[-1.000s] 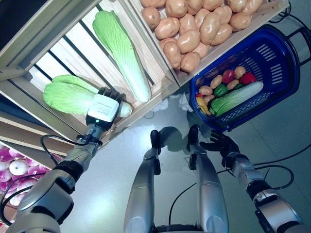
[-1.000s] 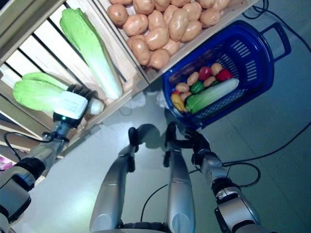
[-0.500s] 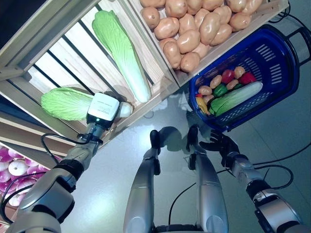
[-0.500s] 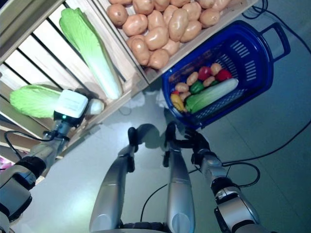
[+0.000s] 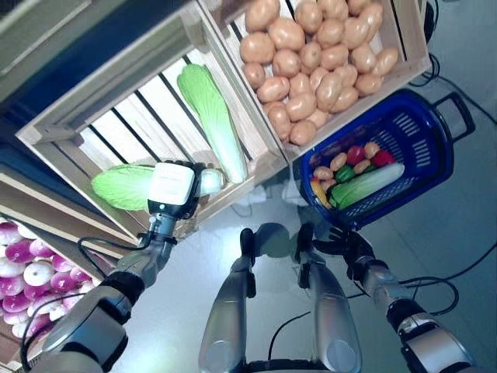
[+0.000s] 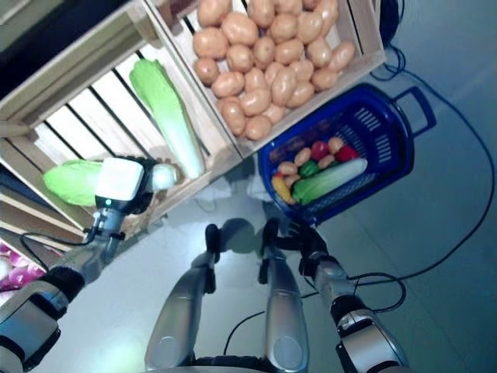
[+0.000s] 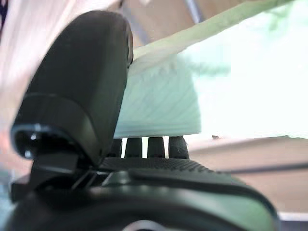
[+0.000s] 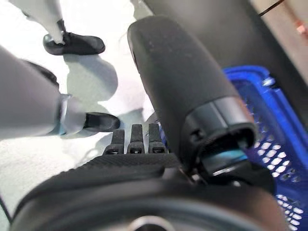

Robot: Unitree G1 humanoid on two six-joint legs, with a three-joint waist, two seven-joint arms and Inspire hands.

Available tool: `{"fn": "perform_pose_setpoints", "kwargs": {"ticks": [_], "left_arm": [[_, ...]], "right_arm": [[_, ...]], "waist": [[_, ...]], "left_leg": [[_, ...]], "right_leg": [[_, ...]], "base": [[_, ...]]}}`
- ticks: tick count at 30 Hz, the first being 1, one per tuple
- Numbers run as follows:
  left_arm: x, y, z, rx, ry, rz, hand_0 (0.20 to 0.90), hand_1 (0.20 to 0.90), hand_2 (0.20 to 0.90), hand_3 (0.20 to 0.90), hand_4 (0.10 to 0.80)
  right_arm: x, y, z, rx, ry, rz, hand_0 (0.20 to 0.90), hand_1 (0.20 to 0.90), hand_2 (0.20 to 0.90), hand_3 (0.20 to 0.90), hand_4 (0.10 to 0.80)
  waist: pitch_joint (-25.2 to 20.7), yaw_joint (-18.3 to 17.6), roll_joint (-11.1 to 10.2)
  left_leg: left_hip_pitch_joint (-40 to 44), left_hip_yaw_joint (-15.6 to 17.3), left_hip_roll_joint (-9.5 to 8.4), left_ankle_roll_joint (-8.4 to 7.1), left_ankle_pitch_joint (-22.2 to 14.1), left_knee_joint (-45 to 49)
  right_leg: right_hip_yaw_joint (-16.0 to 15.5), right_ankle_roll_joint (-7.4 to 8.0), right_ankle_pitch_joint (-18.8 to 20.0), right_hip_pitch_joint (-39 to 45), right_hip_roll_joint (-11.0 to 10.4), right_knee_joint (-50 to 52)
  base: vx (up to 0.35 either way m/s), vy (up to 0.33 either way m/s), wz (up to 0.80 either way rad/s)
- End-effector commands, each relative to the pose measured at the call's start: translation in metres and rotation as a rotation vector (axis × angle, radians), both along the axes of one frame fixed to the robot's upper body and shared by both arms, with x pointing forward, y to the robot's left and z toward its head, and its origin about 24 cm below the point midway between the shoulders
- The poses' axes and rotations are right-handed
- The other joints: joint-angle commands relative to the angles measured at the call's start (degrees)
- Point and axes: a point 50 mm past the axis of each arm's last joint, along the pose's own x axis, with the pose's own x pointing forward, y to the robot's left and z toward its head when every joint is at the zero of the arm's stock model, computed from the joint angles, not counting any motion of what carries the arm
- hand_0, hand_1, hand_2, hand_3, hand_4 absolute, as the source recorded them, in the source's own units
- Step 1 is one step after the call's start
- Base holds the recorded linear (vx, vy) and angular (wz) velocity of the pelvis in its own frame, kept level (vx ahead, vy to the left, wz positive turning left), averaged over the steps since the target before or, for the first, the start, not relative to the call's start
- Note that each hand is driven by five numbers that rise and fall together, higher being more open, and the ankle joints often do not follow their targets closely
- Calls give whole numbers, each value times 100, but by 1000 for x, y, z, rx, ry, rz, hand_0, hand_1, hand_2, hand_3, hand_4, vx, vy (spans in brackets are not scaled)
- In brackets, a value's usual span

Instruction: Put vegetables into the basket

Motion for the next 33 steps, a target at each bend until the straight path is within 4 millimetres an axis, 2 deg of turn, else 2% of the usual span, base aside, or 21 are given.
{"fn": "perform_pose_setpoints", "kwargs": {"ticks": [1,4,7,8,11,15,16,17,21,22,25,27,28,30,33], "left_arm": [[0,9,32,-117,-222,12,300,300,300,300,400],[-15,-18,16,-172,-163,-98,300,300,300,300,400],[-24,-30,11,-261,-137,-153,300,300,300,300,400],[-30,-39,9,-324,-120,-197,300,300,300,300,400],[-37,-42,13,-430,-112,-232,300,300,300,300,400],[-45,-52,24,-723,-22,-340,300,300,300,300,400],[-46,-53,24,-739,-9,-349,300,300,300,300,400],[-48,-62,29,-846,29,-419,300,300,300,300,400],[-48,-79,35,-1126,212,-597,300,300,300,300,400],[-49,-89,34,-1249,314,-678,300,300,300,300,400],[-49,-101,30,-1449,460,-776,300,300,300,300,400],[-49,-105,29,-1513,514,-819,300,300,300,300,400],[-49,-112,28,-1615,583,-868,300,300,300,300,400],[-48,-118,27,-1712,653,-912,300,300,300,300,400],[-47,-127,24,-1793,724,-920,300,300,300,300,400]], "right_arm": [[-13,-18,-3,8,-36,-71,900,900,900,900,800],[-40,-21,-23,18,43,-112,900,900,900,900,800],[-56,-25,-34,16,94,-132,900,900,900,900,800],[-68,-26,-42,19,128,-150,900,900,900,900,800],[-81,-26,-49,25,161,-174,900,900,900,900,800],[-105,-22,-63,57,224,-248,900,900,900,900,800],[-106,-21,-64,58,229,-252,900,900,900,900,800],[-112,-18,-67,70,248,-270,900,900,900,900,800],[-118,-11,-73,85,278,-286,900,900,900,900,800],[-120,-8,-74,87,289,-289,900,900,900,900,800],[-119,-8,-74,91,300,-311,900,900,900,900,800],[-118,-9,-74,88,302,-313,900,900,900,900,800],[-119,-11,-75,86,306,-318,900,900,900,900,800],[-118,-12,-74,87,304,-324,900,900,900,900,800],[-115,-13,-72,99,277,-319,900,900,900,900,800]], "waist": [[-253,278,68],[-607,381,64],[-843,424,74],[-1021,456,96],[-1225,480,117],[-1524,548,72],[-1540,551,69],[-1633,573,53],[-1812,587,32],[-1887,582,20],[-1997,549,1],[-2032,533,1],[-2093,506,7],[-2151,482,10],[-2234,437,6]], "left_leg": [[-223,-225,-107,-405,-132,345],[303,-307,-62,-434,-105,-101],[681,-330,-1,-460,-60,-452],[950,-338,42,-473,-28,-697],[1144,-372,66,-480,28,-887],[1401,-465,45,-435,-99,-847],[1422,-466,46,-433,-107,-848],[1516,-466,56,-427,-131,-866],[1739,-487,55,-400,-177,-945],[1817,-494,51,-387,-191,-978],[1970,-469,58,-365,-219,-1048],[2030,-441,62,-353,-233,-1070],[2103,-403,61,-326,-267,-1082],[2177,-356,63,-298,-302,-1095],[2277,-287,68,-262,-351,-1108]], "right_leg": [[-281,344,-27,677,-279,-374],[-448,386,29,1273,-275,-796],[-534,404,81,1692,-247,-1125],[-592,416,98,1985,-208,-1323],[-654,414,122,2206,-172,-1461],[-768,405,65,2509,-156,-1497],[-778,405,65,2533,-155,-1507],[-816,414,93,2651,-159,-1584],[-805,444,162,2850,-145,-1728],[-790,467,198,2902,-147,-1768],[-747,514,268,2988,-144,-1852],[-733,526,290,3017,-146,-1878],[-689,537,305,3046,-150,-1892],[-648,544,307,3072,-154,-1889],[-569,558,305,3112,-154,-1873]], "base": [[154,-25,2],[168,-28,17],[176,-16,15],[191,10,9],[140,7,13],[119,-45,23],[100,-42,23],[90,-33,20],[85,-25,7],[71,-30,0],[27,-11,0],[10,12,-2],[24,27,-8],[29,29,-7],[39,27,-9]]}}
